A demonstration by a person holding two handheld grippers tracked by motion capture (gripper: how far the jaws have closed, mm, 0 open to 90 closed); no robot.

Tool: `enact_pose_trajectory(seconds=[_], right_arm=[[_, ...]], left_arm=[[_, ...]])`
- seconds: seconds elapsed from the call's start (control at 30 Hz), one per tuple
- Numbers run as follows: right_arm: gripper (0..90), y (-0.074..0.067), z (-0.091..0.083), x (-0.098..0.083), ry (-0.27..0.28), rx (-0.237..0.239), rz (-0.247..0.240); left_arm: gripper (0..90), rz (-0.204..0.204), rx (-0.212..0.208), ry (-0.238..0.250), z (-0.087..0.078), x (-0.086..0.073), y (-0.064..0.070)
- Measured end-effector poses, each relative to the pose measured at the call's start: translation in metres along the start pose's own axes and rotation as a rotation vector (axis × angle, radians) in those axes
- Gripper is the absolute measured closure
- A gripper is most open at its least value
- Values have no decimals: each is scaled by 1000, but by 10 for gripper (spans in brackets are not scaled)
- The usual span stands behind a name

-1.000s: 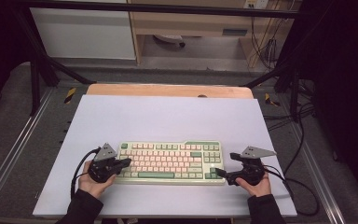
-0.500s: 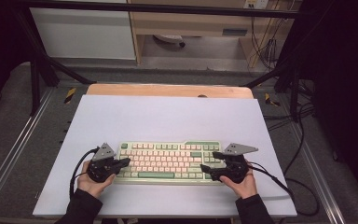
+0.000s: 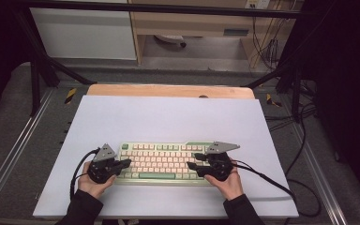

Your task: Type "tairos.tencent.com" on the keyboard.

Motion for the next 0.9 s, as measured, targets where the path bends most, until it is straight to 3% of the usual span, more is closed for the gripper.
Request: enact_pose_trajectory(seconds=[0.37,0.6,0.9], right_arm=[[765,-5,24,13,-1,6,22],[863,-8,38,17,-3,13,33],[900,-14,58,21,-29,13,28]], left_arm=[[900,2,-1,0,0,0,0],[900,3,-1,0,0,0,0],[900,4,-2,1,0,0,0]])
Point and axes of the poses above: each handheld gripper's, and its own axes: z roughly forward along the jaws, x roughly out of its top, y roughly to its right, the point moved 2 cm from there along z, roughly forward along the jaws, and after that the axes turned 11 degrees about -z, right-handed, at the moved point
